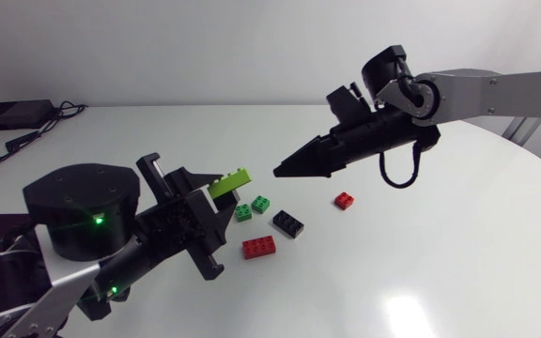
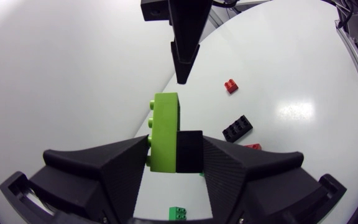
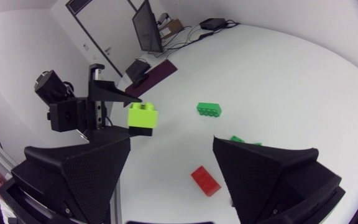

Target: Separate the duplo bricks

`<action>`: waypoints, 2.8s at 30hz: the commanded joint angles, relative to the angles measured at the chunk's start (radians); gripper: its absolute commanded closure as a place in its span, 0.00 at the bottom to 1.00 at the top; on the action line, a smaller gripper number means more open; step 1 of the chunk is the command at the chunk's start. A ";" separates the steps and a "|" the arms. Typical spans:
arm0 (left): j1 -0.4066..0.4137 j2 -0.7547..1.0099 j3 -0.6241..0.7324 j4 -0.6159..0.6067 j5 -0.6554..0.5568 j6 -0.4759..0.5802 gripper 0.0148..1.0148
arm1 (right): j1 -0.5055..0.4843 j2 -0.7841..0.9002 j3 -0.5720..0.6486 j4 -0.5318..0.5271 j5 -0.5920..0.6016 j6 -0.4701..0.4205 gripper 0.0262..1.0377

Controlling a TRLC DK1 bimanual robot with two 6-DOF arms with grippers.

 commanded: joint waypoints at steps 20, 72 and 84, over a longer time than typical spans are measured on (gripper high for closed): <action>0.010 -0.061 -0.086 0.044 0.048 0.006 0.60 | 0.174 0.103 0.117 -0.006 -0.059 0.119 0.13; 0.136 0.079 0.210 -0.058 0.178 -0.450 0.16 | 0.143 -0.152 -0.125 0.544 0.349 0.484 0.93; 0.335 0.309 0.460 -0.181 0.445 -0.779 0.16 | 0.208 -0.247 -0.192 0.669 0.581 0.490 0.93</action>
